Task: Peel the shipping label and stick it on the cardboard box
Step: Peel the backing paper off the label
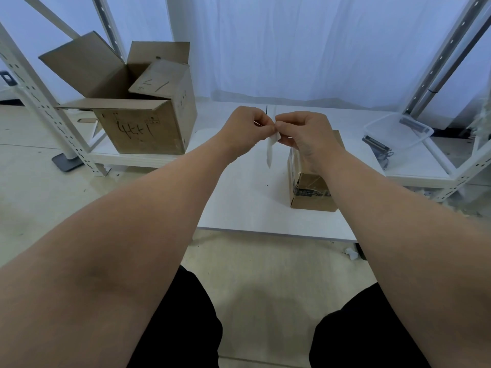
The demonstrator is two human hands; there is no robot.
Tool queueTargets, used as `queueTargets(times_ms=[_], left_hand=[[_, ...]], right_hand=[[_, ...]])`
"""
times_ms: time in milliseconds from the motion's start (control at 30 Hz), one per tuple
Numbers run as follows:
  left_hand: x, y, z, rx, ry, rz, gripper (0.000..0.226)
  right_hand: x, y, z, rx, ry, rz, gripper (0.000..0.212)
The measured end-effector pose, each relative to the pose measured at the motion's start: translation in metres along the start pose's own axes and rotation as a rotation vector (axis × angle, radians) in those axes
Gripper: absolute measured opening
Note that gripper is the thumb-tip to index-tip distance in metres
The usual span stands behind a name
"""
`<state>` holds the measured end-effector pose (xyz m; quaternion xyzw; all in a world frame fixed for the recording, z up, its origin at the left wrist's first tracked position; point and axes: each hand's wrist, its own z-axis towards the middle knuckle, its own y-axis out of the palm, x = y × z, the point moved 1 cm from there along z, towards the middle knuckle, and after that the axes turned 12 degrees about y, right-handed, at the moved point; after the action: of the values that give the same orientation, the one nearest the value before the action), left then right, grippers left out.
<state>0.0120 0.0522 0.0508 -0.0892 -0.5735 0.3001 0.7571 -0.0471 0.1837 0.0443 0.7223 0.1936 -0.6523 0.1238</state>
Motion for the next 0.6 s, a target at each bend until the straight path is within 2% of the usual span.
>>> queueTargets(times_ms=[200,300,400,600], left_hand=[[-0.0005,0.0,0.0005,0.007,0.018,-0.038,0.011],[-0.0043,0.0002,0.0015,0.01,0.014,-0.093,0.015],[-0.0052,0.0014,0.0017,0.033,-0.024,-0.158,0.015],[-0.0032,0.0052,0.0035,0.112,-0.125,-0.318,0.012]], right_hand=[[0.0021,0.0005,0.003,-0.009,0.007,-0.008,0.026],[0.0044,0.0015,0.0046,-0.012,-0.009,-0.112,0.023],[0.0046,0.0027,0.0025,-0.018,-0.052,-0.226,0.019],[0.0008,0.0037,0.0016,0.033,-0.111,-0.218,0.019]])
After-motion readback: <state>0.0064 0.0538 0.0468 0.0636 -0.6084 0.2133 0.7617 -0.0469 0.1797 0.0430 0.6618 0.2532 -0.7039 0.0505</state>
